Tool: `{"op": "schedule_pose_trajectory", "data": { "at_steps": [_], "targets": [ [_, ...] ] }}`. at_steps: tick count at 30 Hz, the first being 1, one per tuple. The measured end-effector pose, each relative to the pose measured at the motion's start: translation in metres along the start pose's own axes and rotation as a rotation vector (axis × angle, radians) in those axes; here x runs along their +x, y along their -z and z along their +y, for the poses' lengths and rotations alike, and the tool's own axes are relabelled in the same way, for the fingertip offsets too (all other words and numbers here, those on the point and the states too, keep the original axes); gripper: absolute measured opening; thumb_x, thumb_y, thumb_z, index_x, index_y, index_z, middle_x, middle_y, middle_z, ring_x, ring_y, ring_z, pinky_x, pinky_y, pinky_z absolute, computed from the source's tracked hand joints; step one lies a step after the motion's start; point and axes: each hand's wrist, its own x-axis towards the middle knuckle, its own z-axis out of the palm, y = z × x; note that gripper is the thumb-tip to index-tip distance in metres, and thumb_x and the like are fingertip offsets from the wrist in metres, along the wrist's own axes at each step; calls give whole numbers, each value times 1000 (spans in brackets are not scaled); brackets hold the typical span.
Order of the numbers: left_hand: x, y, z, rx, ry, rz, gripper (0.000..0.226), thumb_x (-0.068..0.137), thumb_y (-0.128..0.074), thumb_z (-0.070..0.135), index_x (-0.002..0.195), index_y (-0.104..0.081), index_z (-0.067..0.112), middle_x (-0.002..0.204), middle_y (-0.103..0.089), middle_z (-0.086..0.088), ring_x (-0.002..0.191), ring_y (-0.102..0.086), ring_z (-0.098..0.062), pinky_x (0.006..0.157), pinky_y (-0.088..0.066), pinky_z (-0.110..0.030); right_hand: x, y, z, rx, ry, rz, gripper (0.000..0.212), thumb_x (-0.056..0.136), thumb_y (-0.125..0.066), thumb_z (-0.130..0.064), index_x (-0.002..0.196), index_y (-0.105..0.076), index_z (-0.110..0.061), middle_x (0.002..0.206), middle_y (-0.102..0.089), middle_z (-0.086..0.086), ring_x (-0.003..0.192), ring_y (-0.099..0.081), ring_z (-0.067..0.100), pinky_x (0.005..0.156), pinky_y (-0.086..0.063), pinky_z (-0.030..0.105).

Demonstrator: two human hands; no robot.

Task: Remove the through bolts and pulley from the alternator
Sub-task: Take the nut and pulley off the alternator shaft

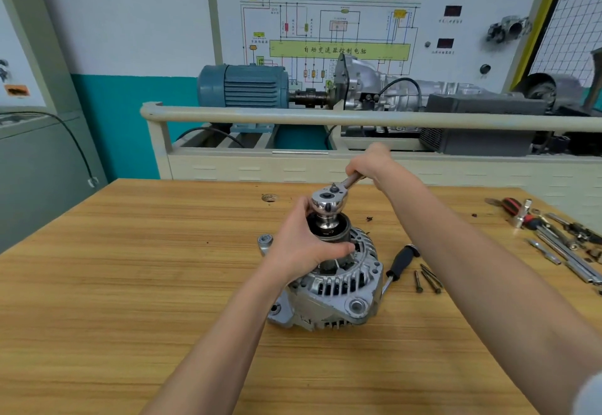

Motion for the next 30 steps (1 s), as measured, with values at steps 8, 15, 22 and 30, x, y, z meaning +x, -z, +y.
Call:
{"op": "schedule_pose_trajectory", "data": {
  "at_steps": [8,15,22,30],
  "targets": [
    [4,6,3,95,25,-91,75,60,-90,35,113,-37,36,115,-52,16,107,-53,-4,78,-39,-16,7,-44,-36,-85,217,-209,16,83,-65,-2,80,-49,-3,66,-63,12,69,-69,24,74,-60,35],
    [-3,3,-1,128,-1,14,66,49,-89,53,98,-46,43,103,-55,26,94,-50,14,68,-37,-9,9,-48,-47,-294,329,-311,18,86,-66,-12,78,-53,-3,56,-63,7,69,-72,25,53,-56,27],
    [-6,6,-7,63,-26,45,68,46,-93,47,104,-64,27,95,-70,20,90,-60,13,69,-44,-4,-11,-89,-76,-532,576,-488,22,91,-62,-22,101,-55,-5,69,-67,0,52,-66,6,53,-46,19],
    [-18,3,-5,191,8,55,77,49,-75,73,113,-56,34,109,-63,23,102,-59,1,86,-48,-21,-43,-112,-94,-839,851,-653,42,95,-56,-36,127,-48,-9,106,-68,11,70,-69,15,68,-47,23]
  ]
}}
